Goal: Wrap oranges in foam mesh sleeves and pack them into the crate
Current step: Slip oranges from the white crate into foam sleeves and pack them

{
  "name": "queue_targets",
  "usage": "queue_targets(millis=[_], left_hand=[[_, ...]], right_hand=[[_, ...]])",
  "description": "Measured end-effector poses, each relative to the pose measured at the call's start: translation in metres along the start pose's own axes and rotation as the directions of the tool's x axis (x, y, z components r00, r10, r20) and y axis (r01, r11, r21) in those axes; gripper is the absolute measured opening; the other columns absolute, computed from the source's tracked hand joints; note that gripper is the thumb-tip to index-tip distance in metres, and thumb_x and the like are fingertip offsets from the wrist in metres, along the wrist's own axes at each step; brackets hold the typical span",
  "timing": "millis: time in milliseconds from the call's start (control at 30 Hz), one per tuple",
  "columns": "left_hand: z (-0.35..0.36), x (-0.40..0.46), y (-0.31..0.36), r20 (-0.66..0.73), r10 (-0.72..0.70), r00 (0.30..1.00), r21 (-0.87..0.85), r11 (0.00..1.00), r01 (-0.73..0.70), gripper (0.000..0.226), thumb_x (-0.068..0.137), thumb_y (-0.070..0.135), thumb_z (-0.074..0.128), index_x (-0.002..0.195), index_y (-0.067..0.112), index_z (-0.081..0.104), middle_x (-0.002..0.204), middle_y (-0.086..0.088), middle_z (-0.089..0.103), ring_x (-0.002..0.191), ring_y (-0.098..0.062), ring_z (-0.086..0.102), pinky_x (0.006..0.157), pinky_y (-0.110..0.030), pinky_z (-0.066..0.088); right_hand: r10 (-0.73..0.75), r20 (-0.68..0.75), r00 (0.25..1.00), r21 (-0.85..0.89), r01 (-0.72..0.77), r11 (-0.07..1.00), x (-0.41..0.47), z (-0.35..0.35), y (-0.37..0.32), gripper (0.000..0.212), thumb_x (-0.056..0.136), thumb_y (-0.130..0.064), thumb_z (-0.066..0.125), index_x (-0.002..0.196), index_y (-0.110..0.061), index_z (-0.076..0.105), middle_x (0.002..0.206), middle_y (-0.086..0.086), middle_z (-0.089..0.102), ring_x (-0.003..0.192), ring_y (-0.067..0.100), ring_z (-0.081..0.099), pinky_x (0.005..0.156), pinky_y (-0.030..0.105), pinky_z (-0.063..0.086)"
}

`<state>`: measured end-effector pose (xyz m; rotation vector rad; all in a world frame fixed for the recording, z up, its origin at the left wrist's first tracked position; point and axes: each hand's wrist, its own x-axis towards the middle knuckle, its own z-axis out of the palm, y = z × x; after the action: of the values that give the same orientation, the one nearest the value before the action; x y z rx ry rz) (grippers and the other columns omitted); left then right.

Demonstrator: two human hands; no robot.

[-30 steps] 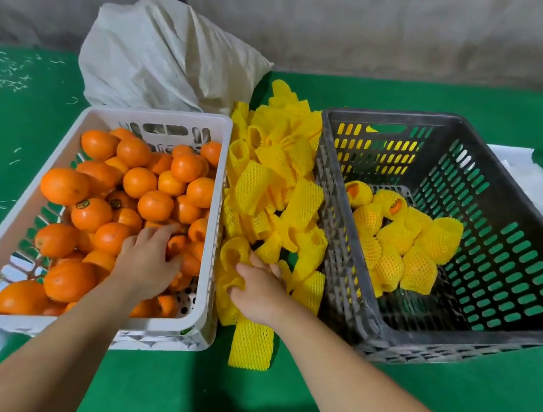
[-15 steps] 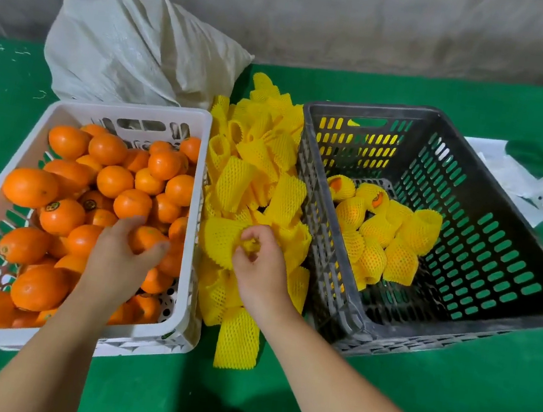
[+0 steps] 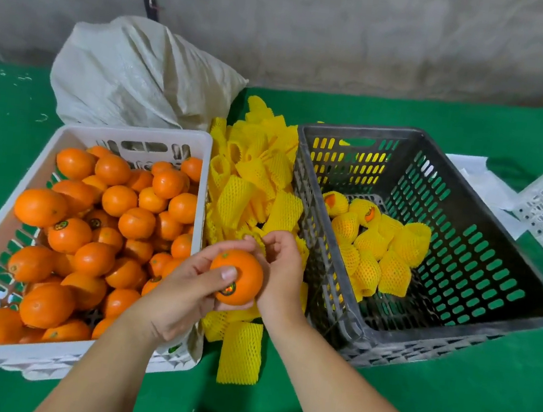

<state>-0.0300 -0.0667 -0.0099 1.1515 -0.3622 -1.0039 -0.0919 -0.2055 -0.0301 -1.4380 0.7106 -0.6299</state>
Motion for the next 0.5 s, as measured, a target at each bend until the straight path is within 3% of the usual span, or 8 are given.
queue_targets(millis=[33, 133, 200, 300, 367, 500], left_hand=[[0.004, 0.0, 0.001, -0.002, -0.007, 1.0, 0.001, 1.0, 0.007, 0.085, 0.061, 0.053, 0.098, 0.134, 0.022, 0.07, 0.142, 0.0, 0.064, 0.123, -0.036, 0.068, 0.086, -0.047, 0.062], [0.009, 0.004, 0.002, -0.039, -0.008, 0.999, 0.005, 1.0, 0.008, 0.09, 0.059, 0.053, 0.099, 0.136, 0.018, 0.07, 0.138, -0.003, 0.067, 0.122, -0.034, 0.069, 0.085, -0.044, 0.063], [0.009, 0.006, -0.001, -0.046, -0.002, 0.999, 0.026, 1.0, 0.004, 0.091, 0.058, 0.054, 0.099, 0.136, 0.017, 0.069, 0.137, -0.003, 0.068, 0.121, -0.032, 0.069, 0.086, -0.044, 0.063], [0.011, 0.007, -0.007, -0.116, 0.034, 0.993, 0.004, 0.999, -0.034, 0.082, 0.06, 0.054, 0.098, 0.13, 0.019, 0.073, 0.137, -0.002, 0.069, 0.118, -0.029, 0.071, 0.083, -0.041, 0.063], [0.013, 0.009, -0.011, -0.178, 0.058, 0.982, 0.002, 0.998, -0.059, 0.071, 0.071, 0.046, 0.093, 0.132, 0.021, 0.068, 0.136, -0.008, 0.068, 0.114, -0.027, 0.073, 0.081, -0.038, 0.064], [0.015, 0.009, -0.017, -0.234, 0.149, 0.961, 0.087, 0.987, -0.132, 0.058, 0.074, 0.042, 0.09, 0.128, 0.034, 0.067, 0.133, -0.004, 0.065, 0.115, -0.024, 0.072, 0.085, -0.041, 0.063]], right_hand=[[0.02, 0.009, 1.0, -0.001, -0.02, 1.0, 0.001, -0.001, -0.001, 0.017, 0.095, -0.011, 0.07, 0.097, -0.009, 0.054, 0.088, 0.002, 0.052, 0.073, -0.004, 0.056, 0.063, 0.014, 0.046], [0.04, 0.039, 0.998, -0.226, -0.03, 0.974, 0.006, -0.009, 0.0, 0.023, 0.093, -0.028, 0.074, 0.103, -0.018, 0.055, 0.095, -0.004, 0.056, 0.083, 0.003, 0.053, 0.069, 0.016, 0.043], [0.04, 0.049, 0.998, -0.233, -0.027, 0.972, 0.007, -0.013, -0.001, 0.02, 0.095, -0.029, 0.072, 0.102, -0.018, 0.058, 0.093, -0.006, 0.059, 0.085, 0.004, 0.054, 0.07, 0.014, 0.042], [0.081, 0.07, 0.994, -0.161, -0.069, 0.984, 0.005, -0.016, -0.002, 0.018, 0.097, -0.03, 0.07, 0.102, -0.014, 0.065, 0.097, 0.002, 0.069, 0.095, 0.018, 0.065, 0.083, 0.032, 0.054], [0.098, 0.066, 0.993, -0.156, -0.087, 0.984, 0.003, -0.017, -0.004, 0.013, 0.097, -0.029, 0.069, 0.103, -0.017, 0.069, 0.102, 0.003, 0.072, 0.101, 0.022, 0.067, 0.092, 0.044, 0.056], [0.031, 0.061, 0.998, -0.167, -0.02, 0.986, -0.003, -0.024, -0.016, 0.006, 0.098, -0.023, 0.067, 0.101, -0.022, 0.072, 0.1, 0.003, 0.073, 0.098, 0.021, 0.068, 0.092, 0.05, 0.055]])
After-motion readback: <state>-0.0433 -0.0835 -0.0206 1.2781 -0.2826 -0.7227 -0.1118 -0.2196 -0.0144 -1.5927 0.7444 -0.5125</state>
